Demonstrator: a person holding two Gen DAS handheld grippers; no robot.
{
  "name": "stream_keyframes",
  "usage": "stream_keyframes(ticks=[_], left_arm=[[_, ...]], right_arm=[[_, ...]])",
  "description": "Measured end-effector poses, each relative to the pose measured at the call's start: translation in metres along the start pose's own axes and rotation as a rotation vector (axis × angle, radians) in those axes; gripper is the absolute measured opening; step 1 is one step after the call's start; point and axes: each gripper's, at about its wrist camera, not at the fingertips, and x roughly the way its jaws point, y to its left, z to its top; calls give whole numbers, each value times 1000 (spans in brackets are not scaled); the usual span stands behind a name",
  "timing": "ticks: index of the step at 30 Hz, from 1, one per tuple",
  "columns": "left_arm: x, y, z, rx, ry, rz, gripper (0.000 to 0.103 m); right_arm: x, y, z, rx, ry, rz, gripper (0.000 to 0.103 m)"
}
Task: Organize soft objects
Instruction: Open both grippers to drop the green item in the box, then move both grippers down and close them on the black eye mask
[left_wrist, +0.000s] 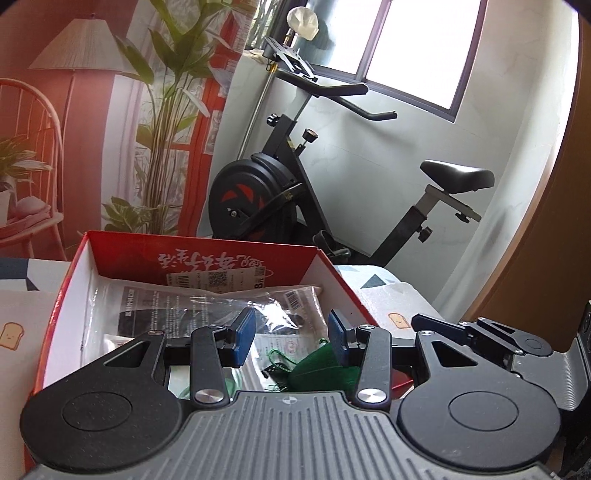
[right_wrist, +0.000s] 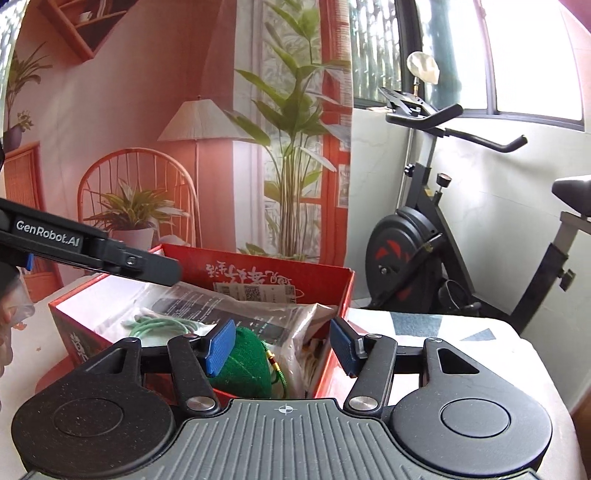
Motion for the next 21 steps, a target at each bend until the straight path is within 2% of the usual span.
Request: stream_keyframes(ticks=[12,16,21], left_arm=[[-65,34,-44,-21,-3,65,51],[-74,42,-63,-14,21,86,51],[-63,57,-87,-51,86,112,51]], right_arm=[[-45,16,-46,59,-12,-37,57],[-46,23,-68,80,37,-35,57],[-35,34,-101,109,128,-27,57]])
